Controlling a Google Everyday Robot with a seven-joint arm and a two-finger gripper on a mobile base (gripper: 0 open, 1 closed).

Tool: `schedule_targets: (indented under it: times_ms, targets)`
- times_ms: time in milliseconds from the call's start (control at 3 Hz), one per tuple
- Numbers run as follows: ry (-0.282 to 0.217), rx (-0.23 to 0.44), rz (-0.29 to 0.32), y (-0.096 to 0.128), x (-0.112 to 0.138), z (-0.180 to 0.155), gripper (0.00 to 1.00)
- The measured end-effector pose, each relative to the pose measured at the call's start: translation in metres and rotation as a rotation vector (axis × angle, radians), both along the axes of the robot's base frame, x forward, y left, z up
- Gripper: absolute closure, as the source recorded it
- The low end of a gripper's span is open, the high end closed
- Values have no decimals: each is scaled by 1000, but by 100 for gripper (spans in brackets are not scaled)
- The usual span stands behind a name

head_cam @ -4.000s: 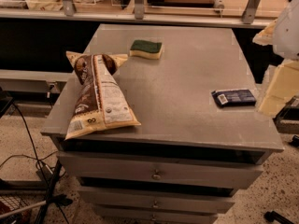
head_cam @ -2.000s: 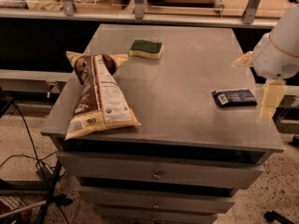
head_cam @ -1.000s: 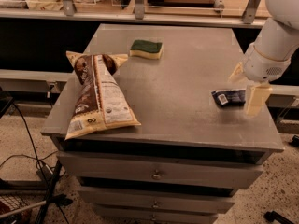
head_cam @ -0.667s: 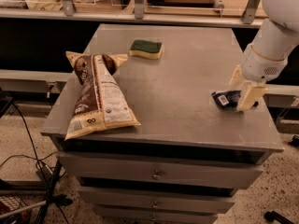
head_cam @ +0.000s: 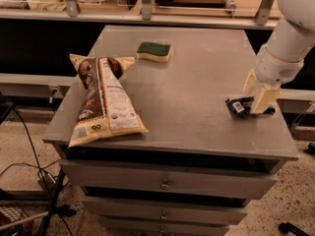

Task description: Move rxbar blueberry near sponge

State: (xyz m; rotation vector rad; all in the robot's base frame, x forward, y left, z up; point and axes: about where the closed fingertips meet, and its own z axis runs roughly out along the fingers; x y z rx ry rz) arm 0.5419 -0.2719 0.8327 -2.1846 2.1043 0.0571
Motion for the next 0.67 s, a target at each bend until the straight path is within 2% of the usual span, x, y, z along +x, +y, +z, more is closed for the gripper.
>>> schedule_targets:
  times_ms: [333, 667]
  targets:
    - [-73, 22, -43, -13, 14, 24, 100]
    - [-227, 43, -24, -2, 56, 79, 100]
